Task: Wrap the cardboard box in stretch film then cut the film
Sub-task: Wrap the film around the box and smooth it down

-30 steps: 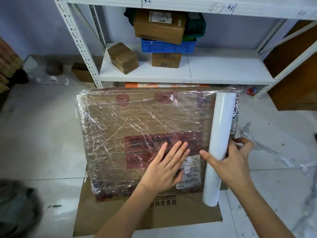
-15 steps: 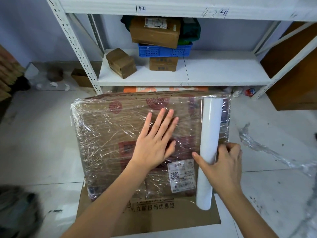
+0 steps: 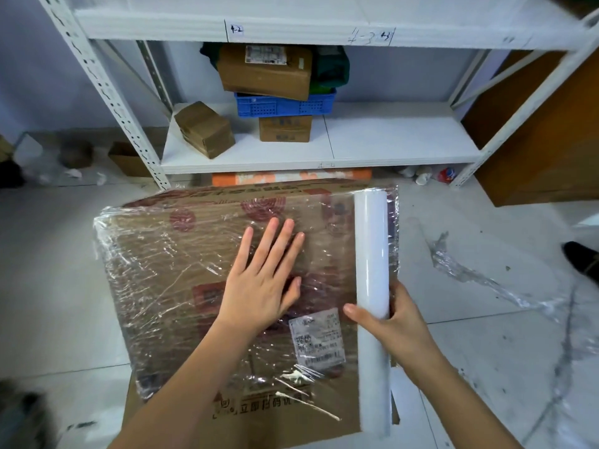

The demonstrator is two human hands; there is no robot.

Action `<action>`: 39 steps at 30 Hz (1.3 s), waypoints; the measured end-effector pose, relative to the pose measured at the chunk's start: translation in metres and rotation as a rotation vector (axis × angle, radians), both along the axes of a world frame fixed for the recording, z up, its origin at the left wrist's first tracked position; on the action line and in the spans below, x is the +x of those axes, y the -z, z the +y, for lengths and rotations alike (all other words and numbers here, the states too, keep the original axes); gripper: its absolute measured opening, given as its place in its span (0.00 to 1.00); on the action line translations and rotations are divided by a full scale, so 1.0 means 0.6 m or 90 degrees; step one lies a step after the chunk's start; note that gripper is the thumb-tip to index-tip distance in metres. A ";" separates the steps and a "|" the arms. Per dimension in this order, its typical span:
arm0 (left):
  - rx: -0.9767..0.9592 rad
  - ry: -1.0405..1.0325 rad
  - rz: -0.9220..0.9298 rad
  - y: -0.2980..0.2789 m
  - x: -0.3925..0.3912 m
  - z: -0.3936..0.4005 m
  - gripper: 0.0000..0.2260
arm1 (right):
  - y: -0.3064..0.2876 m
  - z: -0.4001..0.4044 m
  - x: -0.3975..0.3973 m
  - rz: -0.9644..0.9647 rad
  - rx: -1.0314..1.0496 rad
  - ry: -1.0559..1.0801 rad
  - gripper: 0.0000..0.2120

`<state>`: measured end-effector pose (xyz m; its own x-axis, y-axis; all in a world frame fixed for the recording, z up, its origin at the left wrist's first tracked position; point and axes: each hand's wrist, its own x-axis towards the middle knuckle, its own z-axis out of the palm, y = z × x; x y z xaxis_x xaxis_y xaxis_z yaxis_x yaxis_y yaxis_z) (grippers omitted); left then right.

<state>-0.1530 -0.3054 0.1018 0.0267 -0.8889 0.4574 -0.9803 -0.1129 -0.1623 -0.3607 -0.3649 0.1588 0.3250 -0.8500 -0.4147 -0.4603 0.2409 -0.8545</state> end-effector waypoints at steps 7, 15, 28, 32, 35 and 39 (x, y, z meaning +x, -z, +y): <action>0.006 -0.004 -0.012 -0.003 -0.001 0.001 0.27 | 0.000 -0.014 -0.035 -0.082 0.103 -0.072 0.15; -0.002 -0.001 -0.019 0.000 -0.004 0.004 0.27 | -0.003 -0.057 -0.068 -0.028 -0.050 -0.022 0.18; -0.001 -0.008 -0.026 -0.003 0.001 -0.003 0.27 | 0.012 -0.110 -0.087 -0.055 -0.025 -0.067 0.22; 0.004 -0.007 -0.025 -0.005 0.003 -0.008 0.27 | 0.024 -0.115 -0.091 -0.019 -0.059 -0.046 0.22; 0.009 -0.011 -0.027 -0.008 0.006 -0.013 0.27 | 0.025 -0.122 -0.105 -0.041 -0.005 -0.074 0.15; -0.005 -0.007 -0.024 -0.007 0.009 -0.017 0.27 | 0.036 -0.153 -0.108 -0.030 0.066 -0.138 0.10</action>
<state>-0.1478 -0.3154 0.1060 0.0196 -0.8850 0.4652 -0.9720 -0.1258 -0.1983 -0.4254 -0.4569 0.1374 0.5163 -0.7117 -0.4764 -0.4706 0.2291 -0.8521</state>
